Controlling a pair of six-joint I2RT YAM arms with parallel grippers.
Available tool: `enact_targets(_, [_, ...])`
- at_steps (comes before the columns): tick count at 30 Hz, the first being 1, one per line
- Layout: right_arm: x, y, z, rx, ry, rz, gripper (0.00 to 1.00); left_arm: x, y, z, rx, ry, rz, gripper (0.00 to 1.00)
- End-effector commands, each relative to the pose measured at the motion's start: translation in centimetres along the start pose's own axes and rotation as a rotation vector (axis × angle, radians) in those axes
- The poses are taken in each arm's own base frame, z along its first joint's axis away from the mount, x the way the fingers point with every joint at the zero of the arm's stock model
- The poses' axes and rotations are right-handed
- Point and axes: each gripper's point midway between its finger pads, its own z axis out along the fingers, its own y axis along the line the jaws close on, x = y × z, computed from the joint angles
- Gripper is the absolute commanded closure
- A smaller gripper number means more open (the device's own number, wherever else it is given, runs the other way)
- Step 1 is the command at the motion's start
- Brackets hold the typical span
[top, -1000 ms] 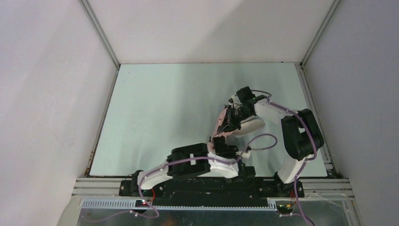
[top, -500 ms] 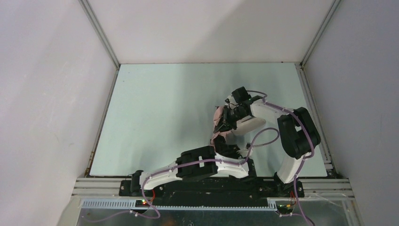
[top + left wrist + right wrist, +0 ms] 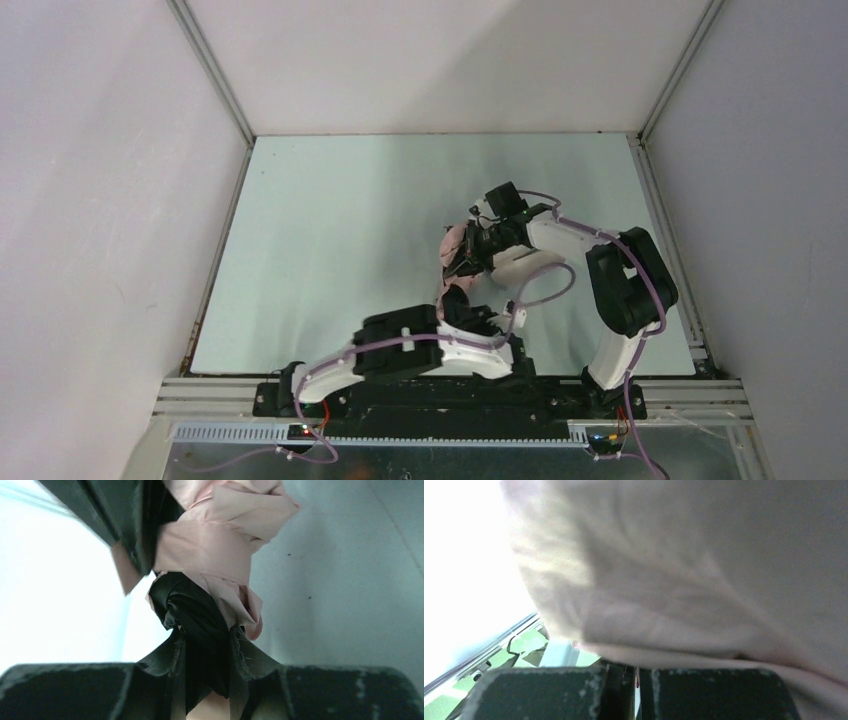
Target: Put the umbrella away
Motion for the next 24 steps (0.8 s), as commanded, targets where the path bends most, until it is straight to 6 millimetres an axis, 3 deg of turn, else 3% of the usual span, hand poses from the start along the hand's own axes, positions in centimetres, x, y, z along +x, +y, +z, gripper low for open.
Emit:
enact_targets(1, [-3.3, 2.7, -0.7, -0.059, -0.109, -0.124, 1.00, -5.7, 1.6, -1.8, 0.169, -0.052, -0.434, 1.00])
enact_targets(2, [-3.6, 2.2, -0.7, -0.046, -0.122, -0.126, 1.00, -3.2, -0.2, -1.6, 0.256, 0.006, -0.412, 1.00])
enact_targets(3, [-3.8, 1.9, -0.7, -0.035, -0.125, -0.119, 1.00, -5.0, -0.4, -2.0, 0.330, -0.005, -0.532, 1.00])
enact_targets(4, [-4.1, 1.5, -0.8, -0.028, -0.133, -0.118, 1.00, -3.8, -1.4, -1.9, 0.391, 0.032, -0.528, 1.00])
enact_targets(9, [-5.0, 0.1, -0.7, 0.006, -0.150, -0.104, 1.00, -4.7, -1.9, -2.6, 0.533, 0.048, -0.571, 1.00])
enact_targets(13, [-5.5, -1.4, -0.4, 0.056, -0.159, -0.094, 1.00, -5.0, -3.5, -4.2, 0.757, 0.065, -0.647, 1.00])
enact_targets(18, [-5.9, -2.9, 0.1, 0.093, -0.154, -0.083, 1.00, -5.3, -4.7, -6.0, 0.910, 0.074, -0.612, 1.00])
enact_targets(24, [-6.1, -3.3, 0.1, 0.106, -0.159, -0.089, 1.00, -5.4, -5.8, -8.5, 1.086, 0.076, -0.594, 1.00])
